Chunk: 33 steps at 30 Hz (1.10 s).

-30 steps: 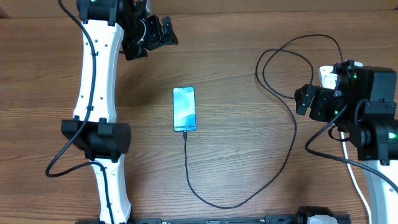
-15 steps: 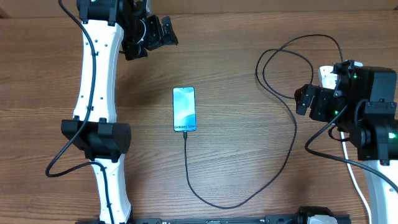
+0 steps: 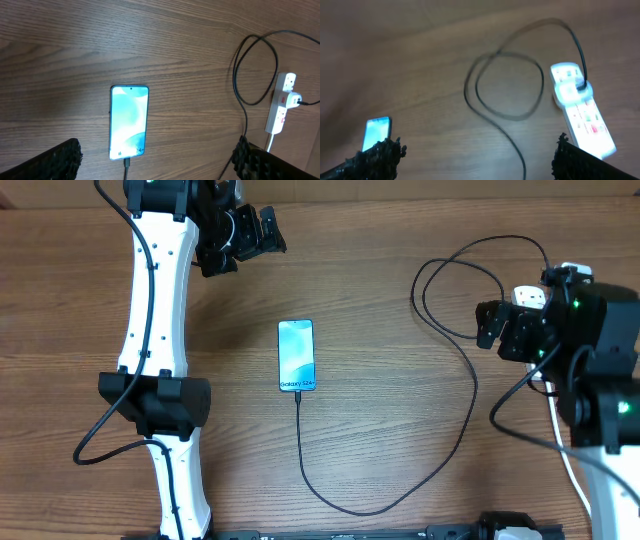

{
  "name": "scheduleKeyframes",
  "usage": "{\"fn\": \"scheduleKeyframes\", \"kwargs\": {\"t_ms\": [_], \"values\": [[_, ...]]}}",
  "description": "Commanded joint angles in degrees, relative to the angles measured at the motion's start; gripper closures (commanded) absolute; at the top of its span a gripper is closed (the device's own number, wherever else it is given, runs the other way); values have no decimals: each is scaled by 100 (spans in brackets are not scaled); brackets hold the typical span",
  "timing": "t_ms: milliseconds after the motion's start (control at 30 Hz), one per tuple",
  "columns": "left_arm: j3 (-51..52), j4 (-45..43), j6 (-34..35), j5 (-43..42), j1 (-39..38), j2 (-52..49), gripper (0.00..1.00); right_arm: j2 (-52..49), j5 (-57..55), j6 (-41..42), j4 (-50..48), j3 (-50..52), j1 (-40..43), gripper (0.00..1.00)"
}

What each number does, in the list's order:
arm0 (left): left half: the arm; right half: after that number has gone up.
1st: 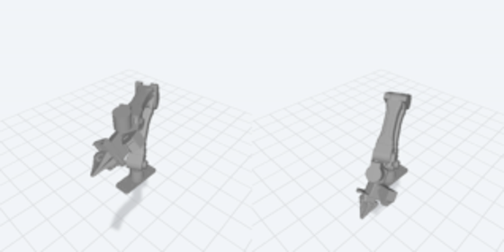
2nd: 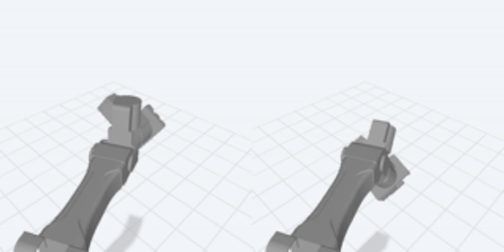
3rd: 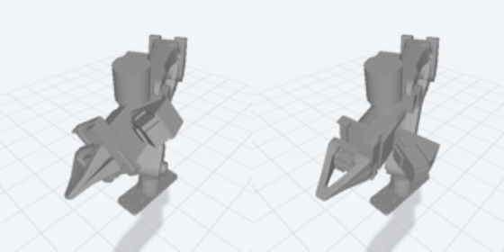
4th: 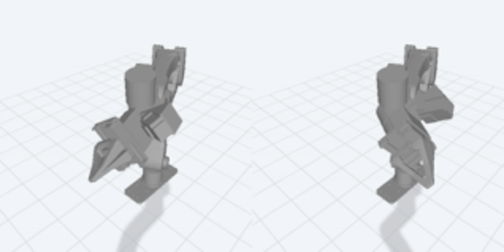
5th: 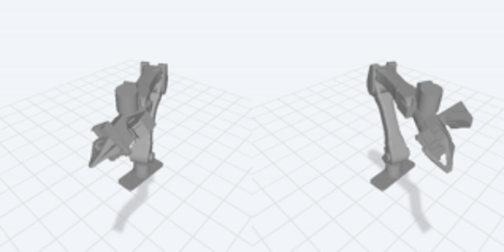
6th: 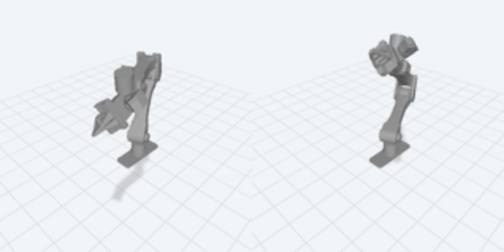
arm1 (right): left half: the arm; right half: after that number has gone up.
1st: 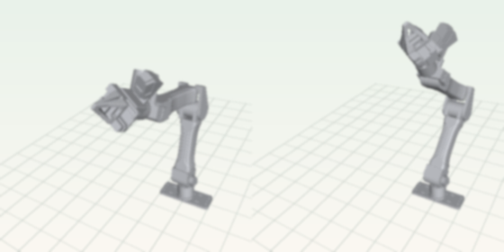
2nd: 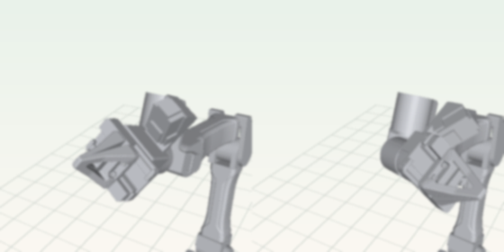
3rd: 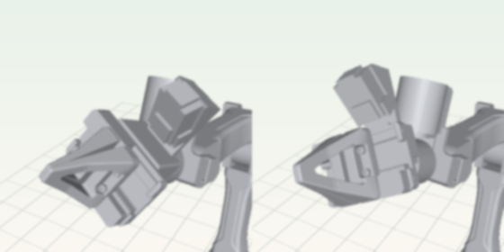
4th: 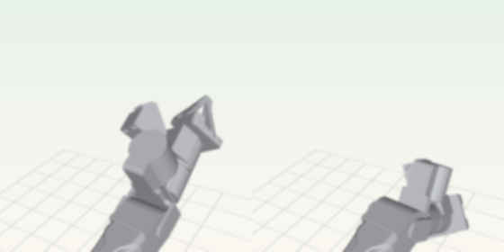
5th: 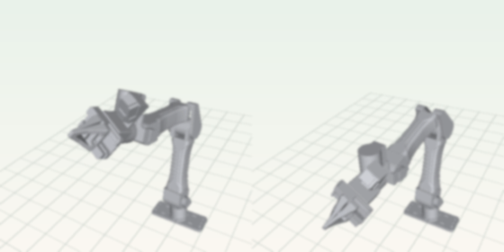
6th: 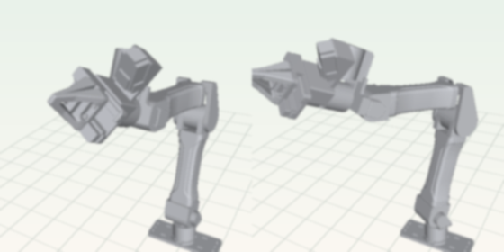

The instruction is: Plug charger to phone and switch on socket

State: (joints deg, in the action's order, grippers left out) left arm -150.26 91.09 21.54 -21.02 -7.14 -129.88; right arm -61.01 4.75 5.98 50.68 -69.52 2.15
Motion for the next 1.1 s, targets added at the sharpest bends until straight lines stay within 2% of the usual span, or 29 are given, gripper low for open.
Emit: {"fn": "scheduleKeyframes", "kwargs": {"t_ms": [0,200,433,700,1067], "values": [[-66,-4,76,-61,-44,35,0,651,251,-7,-595,597,-35,0],[-66,-7,76,-61,-44,35,0,1786,280,-33,-1904,2015,-179,0],[-66,-4,76,-61,-44,35,0,3215,289,-26,-2990,3580,-181,0],[-66,-7,76,-61,-44,37,0,4439,282,-28,-3685,4800,-181,0],[-66,-7,76,-61,-44,35,0,5394,278,-31,-4347,5792,-181,0]]}}
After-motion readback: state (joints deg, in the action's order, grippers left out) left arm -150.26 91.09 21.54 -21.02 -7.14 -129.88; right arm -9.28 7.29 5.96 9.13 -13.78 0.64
